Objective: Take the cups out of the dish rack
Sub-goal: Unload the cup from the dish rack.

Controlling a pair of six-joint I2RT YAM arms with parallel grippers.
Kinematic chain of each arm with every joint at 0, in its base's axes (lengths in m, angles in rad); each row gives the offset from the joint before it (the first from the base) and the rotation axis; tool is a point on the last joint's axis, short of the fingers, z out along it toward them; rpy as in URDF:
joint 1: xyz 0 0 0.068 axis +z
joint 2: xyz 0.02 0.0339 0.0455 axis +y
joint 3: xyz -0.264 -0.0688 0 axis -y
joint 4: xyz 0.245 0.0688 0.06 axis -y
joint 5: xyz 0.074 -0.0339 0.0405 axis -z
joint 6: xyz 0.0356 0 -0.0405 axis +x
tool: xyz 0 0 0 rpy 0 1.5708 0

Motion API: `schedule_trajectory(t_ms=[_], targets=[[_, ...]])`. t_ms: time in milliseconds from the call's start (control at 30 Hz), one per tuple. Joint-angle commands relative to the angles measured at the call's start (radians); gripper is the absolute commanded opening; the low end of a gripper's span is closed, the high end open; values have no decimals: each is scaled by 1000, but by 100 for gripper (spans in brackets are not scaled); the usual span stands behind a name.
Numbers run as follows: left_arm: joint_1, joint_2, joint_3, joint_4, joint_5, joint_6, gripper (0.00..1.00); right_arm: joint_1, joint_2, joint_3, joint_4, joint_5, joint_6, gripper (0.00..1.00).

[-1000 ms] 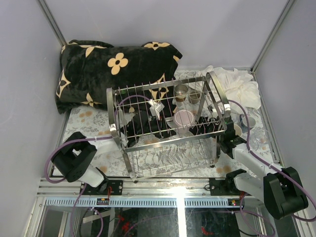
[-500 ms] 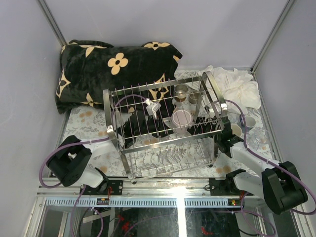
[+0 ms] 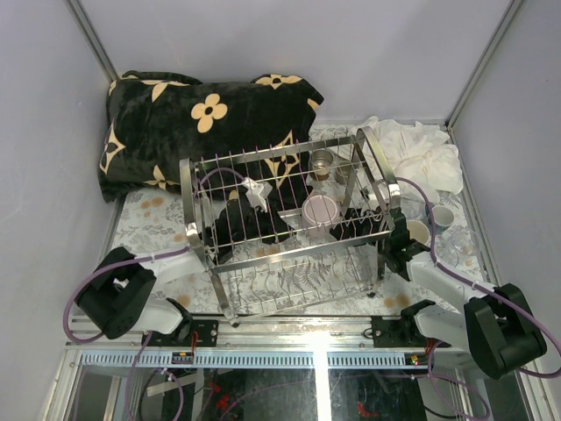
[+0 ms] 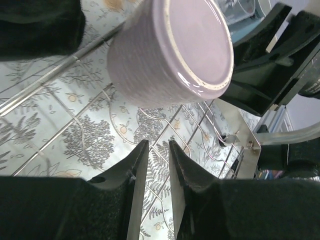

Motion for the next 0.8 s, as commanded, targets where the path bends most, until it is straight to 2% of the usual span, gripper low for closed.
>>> schedule_trajectory(t_ms=[0,467,767], targets=[[49,-80,-42,51,-144,-45,22,11,23,8,39,8,2,52],[59,-204,-132,49,-93,-26,22,11,56,37,17,-8,-5,52],[59,-307,-206,21,-136,-17,22,11,77,48,10,-6,-5,52]])
